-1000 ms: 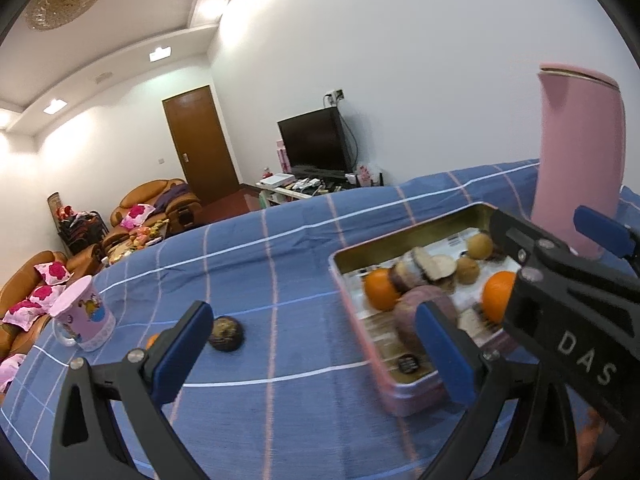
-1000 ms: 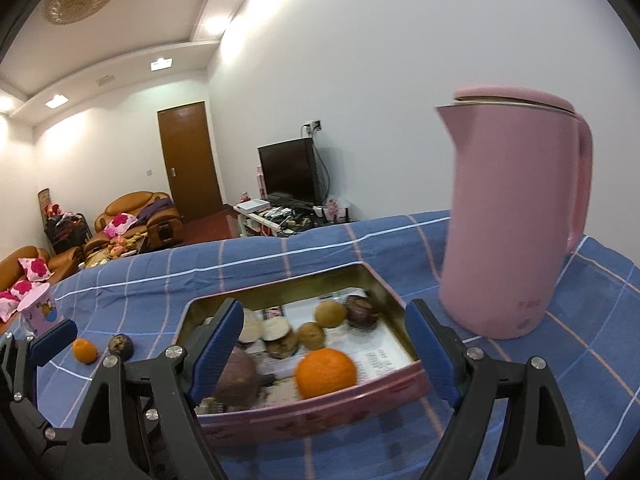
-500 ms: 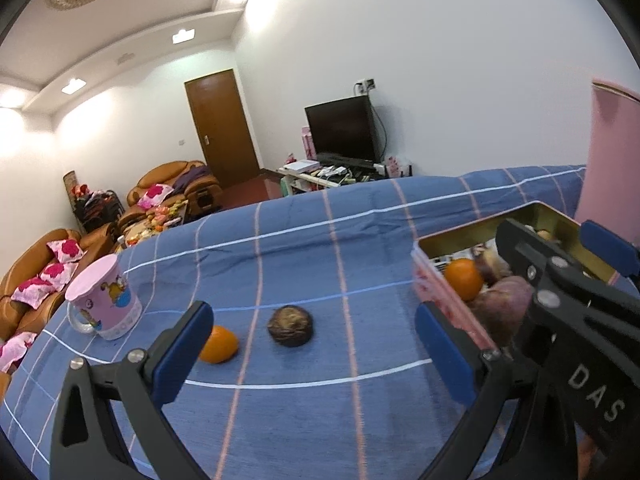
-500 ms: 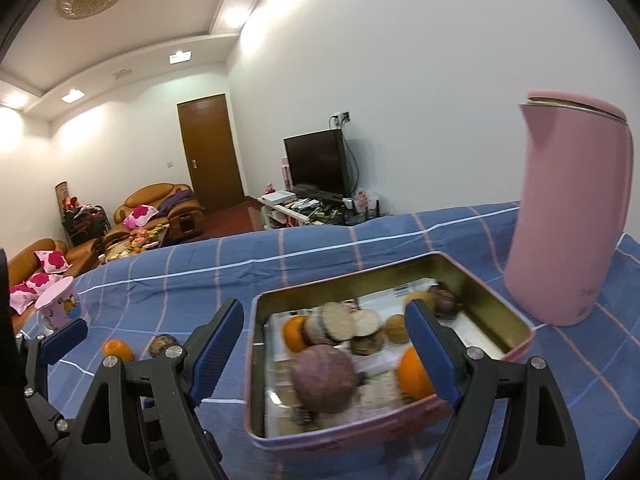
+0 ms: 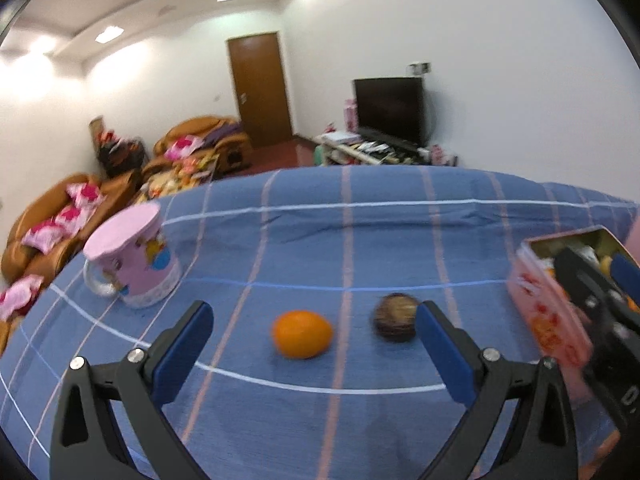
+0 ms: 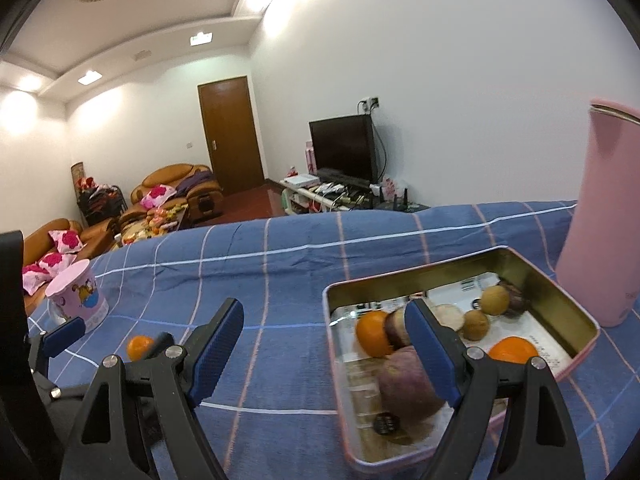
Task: Organize fruits
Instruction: 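Move both open tools away from the tin toward the orange and brown fruit, then grasp the orange with the left tool while the right tool grasps the brown fruit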
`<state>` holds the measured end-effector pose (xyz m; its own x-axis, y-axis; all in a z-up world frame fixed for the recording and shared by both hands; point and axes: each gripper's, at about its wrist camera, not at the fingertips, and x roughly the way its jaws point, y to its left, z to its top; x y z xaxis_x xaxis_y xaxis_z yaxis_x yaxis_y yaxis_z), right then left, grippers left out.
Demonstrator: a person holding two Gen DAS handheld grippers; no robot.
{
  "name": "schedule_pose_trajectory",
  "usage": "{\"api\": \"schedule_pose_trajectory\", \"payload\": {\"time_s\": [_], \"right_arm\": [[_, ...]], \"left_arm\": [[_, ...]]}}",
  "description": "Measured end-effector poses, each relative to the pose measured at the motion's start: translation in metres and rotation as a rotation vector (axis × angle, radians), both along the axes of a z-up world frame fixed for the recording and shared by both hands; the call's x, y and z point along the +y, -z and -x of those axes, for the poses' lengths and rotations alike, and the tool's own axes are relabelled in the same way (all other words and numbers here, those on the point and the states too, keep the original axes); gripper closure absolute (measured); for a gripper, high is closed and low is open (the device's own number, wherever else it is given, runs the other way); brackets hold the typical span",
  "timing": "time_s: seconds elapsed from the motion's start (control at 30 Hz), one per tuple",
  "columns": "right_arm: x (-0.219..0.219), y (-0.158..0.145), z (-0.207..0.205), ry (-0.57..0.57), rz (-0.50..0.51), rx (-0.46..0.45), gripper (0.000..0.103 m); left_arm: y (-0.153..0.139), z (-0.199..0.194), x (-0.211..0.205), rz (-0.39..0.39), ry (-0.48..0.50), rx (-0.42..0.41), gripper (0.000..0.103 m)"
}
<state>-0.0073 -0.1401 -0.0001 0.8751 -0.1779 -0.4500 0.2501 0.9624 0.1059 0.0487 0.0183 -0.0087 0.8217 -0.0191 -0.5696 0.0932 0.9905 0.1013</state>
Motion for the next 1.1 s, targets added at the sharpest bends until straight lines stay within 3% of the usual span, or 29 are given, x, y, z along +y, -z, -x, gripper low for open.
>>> {"api": "schedule_pose_trajectory", "payload": {"time_s": [0.23, 0.43, 0.7, 0.87, 1.03, 1.07, 1.1], "right_arm": [[0.018, 0.009, -0.029, -0.095, -0.019, 0.072, 0.019], [0.040, 0.018, -0.054, -0.202, -0.026, 0.155, 0.023], [0.061, 0.042, -0.089, -0.290, -0.075, 0.311, 0.040], [0.069, 0.055, -0.104, -0.307, -0.114, 0.387, 0.043], [0.084, 0.056, -0.107, -0.328, -0.042, 0.415, 0.052], [0.085, 0.056, -0.106, -0.330, -0.033, 0.417, 0.062], [0.084, 0.055, -0.105, -0.332, -0.033, 0.417, 0.062]], "left_arm": [[0.006, -0.023, 0.039, 0.005, -0.121, 0.035, 0.000], [0.007, -0.032, 0.063, 0.088, -0.179, 0.069, 0.000], [0.010, -0.040, 0.075, 0.096, -0.214, 0.084, 0.000], [0.010, -0.039, 0.077, 0.089, -0.219, 0.082, 0.000], [0.012, -0.039, 0.076, 0.092, -0.202, 0.087, 0.000], [0.012, -0.039, 0.075, 0.092, -0.194, 0.088, 0.000], [0.012, -0.040, 0.073, 0.088, -0.187, 0.089, 0.000]]}}
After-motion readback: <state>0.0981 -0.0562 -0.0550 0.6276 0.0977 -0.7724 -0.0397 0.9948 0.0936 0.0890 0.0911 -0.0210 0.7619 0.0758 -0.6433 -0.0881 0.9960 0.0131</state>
